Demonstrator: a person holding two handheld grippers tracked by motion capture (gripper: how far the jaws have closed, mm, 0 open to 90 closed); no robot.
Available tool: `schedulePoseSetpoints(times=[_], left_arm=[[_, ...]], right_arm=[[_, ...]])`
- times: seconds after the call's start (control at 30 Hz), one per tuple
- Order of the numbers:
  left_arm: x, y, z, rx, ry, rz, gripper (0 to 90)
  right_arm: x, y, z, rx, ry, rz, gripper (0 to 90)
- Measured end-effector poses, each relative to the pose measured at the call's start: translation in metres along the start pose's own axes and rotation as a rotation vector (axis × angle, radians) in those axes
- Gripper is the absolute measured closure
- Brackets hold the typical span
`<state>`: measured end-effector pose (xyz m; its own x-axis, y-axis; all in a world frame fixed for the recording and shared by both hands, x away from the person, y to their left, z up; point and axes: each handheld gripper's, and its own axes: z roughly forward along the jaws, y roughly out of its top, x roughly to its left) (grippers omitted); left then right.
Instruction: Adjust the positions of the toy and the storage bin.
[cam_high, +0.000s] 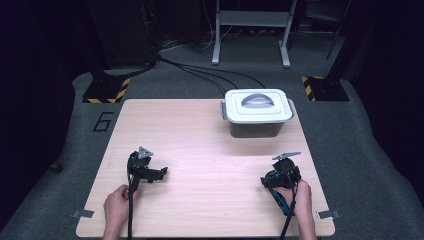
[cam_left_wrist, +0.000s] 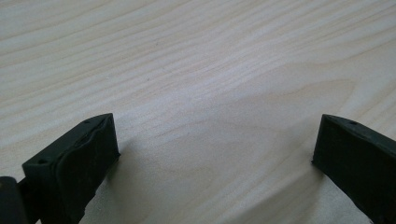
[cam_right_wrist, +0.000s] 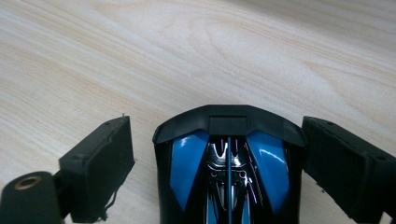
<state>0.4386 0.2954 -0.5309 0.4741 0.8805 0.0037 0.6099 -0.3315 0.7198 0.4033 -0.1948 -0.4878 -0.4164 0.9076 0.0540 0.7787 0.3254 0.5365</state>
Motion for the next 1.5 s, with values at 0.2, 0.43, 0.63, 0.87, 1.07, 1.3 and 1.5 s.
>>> schedulePoseSetpoints(times=[0.2,0.43,0.63,0.87,1.07,1.3,1.5], left_arm=[[0.0,0.0,0.0,0.0,0.0,0.0,0.0],[0.0,0.0,0.0,0.0,0.0,0.0,0.0],[0.0,0.0,0.0,0.0,0.0,0.001,0.0],[0.0,0.0,0.0,-0.001,0.0,0.0,0.0],[0.0,0.0,0.0,0.0,0.0,0.0,0.0],[0.0,0.0,0.0,0.0,0.0,0.0,0.0],[0.0,0.0,0.0,0.001,0.0,0.0,0.0]], right_arm=[[-0.001,0.003,-0.007,-0.019,0.008,0.006,4.2],[-0.007,0.008,-0.013,-0.068,0.016,0.023,0.2],[-0.012,0.015,-0.018,-0.096,0.025,0.046,0.0],[-0.019,0.029,-0.022,-0.141,0.019,0.049,0.0],[-0.025,0.04,-0.024,-0.158,0.019,0.042,0.0],[-0.033,0.061,-0.031,-0.194,0.0,0.046,0.0],[-0.041,0.076,-0.034,-0.21,-0.018,0.058,0.0]])
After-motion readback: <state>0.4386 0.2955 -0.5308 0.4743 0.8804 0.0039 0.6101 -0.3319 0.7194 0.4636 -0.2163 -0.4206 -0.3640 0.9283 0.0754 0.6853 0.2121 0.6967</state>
